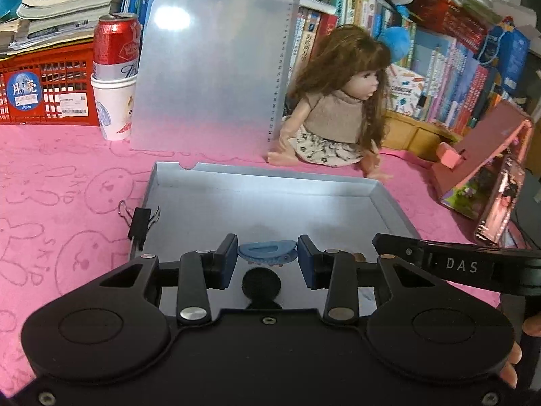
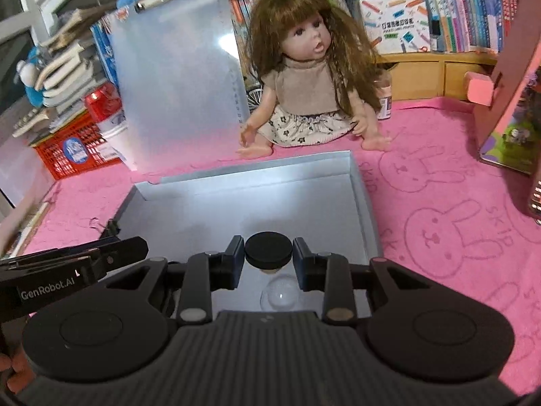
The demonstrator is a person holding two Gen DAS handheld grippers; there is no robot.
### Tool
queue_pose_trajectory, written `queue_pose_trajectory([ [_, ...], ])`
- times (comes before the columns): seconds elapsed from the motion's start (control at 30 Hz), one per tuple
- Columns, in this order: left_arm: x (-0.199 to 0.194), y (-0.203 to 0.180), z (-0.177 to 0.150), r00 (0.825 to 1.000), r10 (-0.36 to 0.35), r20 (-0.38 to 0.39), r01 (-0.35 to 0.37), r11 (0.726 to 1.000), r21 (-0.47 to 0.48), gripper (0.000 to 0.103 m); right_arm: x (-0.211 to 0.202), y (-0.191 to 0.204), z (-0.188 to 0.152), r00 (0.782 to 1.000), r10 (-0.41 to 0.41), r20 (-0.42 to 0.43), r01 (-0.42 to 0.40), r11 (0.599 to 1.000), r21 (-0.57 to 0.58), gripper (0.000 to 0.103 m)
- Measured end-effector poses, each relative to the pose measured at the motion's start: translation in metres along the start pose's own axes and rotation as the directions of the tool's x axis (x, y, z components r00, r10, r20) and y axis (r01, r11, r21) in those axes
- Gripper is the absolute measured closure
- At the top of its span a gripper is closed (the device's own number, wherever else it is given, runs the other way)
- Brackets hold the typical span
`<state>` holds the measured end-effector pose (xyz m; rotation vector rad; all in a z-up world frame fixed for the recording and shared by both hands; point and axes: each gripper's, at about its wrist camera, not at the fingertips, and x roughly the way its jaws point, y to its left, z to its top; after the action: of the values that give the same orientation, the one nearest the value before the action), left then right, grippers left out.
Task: Organize rigid objects
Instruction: 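Lower and release the clip with the left tool while the right tool releases the disc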
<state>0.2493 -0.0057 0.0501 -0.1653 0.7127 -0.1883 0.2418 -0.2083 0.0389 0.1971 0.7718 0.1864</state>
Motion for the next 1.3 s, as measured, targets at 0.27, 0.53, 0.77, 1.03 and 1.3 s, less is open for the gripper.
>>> queue_pose_trajectory([
  [0.27, 0.034, 0.003, 0.002, 0.998, 0.047, -0.034, -0.047, 0.999, 0.002, 0.066, 0.03, 0.004, 0.006, 0.999, -0.038, -0.026, 0.037, 0.998, -0.052, 0.067],
  [0.53, 0.051, 0.005, -0.002, 0.997, 0.056, -0.048, -0.056, 0.998, 0.002, 0.066, 0.048, 0.002, 0.006, 0.997, -0.07, -0.036, 0.068, 0.995, -0.075, 0.067],
  [0.77, 0.058, 0.004, -0.006, 0.996, 0.061, -0.066, -0.06, 0.998, 0.015, 0.066, 0.056, 0.001, 0.006, 0.994, -0.091, -0.062, 0.085, 0.992, -0.096, 0.067],
  [1.03, 0.059, 0.003, -0.009, 0.996, 0.075, -0.057, -0.073, 0.997, 0.03, 0.066, 0.059, 0.001, 0.006, 0.993, -0.097, -0.067, 0.09, 0.991, -0.098, 0.067],
  [1.3, 0.049, 0.001, -0.008, 0.997, 0.069, -0.033, -0.068, 0.997, 0.049, 0.06, 0.046, -0.001, 0.005, 0.997, -0.069, -0.024, 0.067, 0.994, -0.085, 0.045],
])
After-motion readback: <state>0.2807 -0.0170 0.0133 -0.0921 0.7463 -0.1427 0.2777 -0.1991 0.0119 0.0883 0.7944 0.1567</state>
